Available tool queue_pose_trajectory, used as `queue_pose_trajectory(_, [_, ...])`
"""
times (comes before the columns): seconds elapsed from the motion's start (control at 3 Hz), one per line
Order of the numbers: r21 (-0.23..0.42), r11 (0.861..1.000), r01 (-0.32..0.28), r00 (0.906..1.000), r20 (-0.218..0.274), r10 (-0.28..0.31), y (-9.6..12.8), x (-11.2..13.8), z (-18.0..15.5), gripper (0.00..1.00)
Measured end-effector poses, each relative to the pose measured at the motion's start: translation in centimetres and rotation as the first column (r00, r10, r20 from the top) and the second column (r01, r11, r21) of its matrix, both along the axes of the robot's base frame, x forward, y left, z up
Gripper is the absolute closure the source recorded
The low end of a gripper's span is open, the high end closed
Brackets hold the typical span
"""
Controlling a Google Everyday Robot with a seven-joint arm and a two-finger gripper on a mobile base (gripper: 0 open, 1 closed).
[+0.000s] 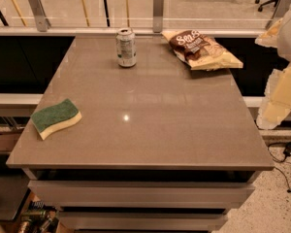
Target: Move 7up can near sponge
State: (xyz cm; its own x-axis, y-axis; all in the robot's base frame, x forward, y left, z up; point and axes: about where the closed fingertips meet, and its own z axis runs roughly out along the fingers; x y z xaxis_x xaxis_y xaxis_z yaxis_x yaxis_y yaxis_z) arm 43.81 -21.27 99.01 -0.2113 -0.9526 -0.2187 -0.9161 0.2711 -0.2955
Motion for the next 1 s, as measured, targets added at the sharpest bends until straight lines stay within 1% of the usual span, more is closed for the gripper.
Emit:
queue_pose_trajectory(0.33, [0.000, 1.000, 0.000, 1.0000, 0.000, 0.000, 0.00, 0.00, 0.00, 0.00])
queue_pose_trajectory(0.67, [0.011, 1.000, 0.017, 0.9996, 0.021, -0.017, 0.04, 0.09, 0.32, 0.00])
queue_pose_trajectory(1.0, [0.045, 0.996, 0.076, 0.9940, 0.075, -0.080, 0.40, 0.48, 0.84, 0.00])
